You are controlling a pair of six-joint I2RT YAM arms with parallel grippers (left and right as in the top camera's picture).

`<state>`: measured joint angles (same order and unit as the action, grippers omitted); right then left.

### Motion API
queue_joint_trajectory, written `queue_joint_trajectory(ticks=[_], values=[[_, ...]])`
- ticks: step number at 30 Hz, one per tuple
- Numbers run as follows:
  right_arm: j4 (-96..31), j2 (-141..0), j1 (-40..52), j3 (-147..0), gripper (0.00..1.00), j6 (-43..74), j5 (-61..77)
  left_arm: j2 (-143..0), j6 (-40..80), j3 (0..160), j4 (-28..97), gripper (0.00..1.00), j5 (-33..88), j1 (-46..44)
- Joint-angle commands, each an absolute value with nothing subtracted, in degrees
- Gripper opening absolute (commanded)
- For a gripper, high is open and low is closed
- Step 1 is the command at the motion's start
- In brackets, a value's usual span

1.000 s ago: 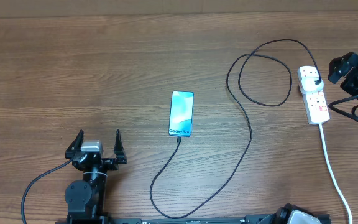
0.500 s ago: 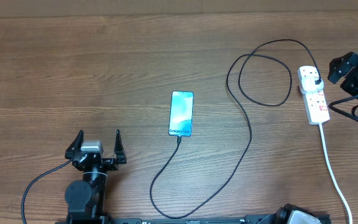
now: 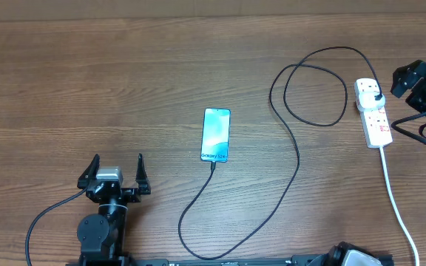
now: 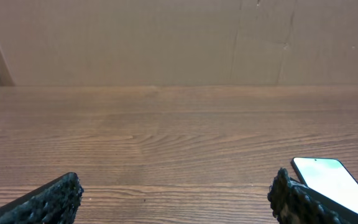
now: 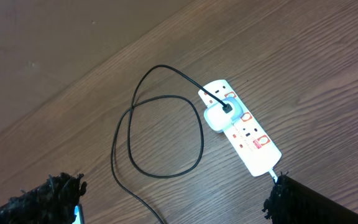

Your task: Plug charger to phone and switch on socket

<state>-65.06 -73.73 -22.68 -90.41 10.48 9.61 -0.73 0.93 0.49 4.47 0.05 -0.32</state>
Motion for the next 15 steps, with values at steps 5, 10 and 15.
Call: queue_joint_trajectory(ticks=[5,10,15], values=[[-59.51,-73.08,-22.41,-88.44,1.0,10.72,15.27,-0.21,0.84,0.27,4.45,1.0,0.95,0.01],[-46.39,-68.88,-20.25,-78.15,1.0,10.74,18.87,-0.21,0.84,0.27,4.47,1.0,0.95,0.01],[-29.71,-62.28,-16.01,-62.61,1.0,10.74,19.2,-0.21,0.84,0.27,4.47,1.0,0.95,0.01]])
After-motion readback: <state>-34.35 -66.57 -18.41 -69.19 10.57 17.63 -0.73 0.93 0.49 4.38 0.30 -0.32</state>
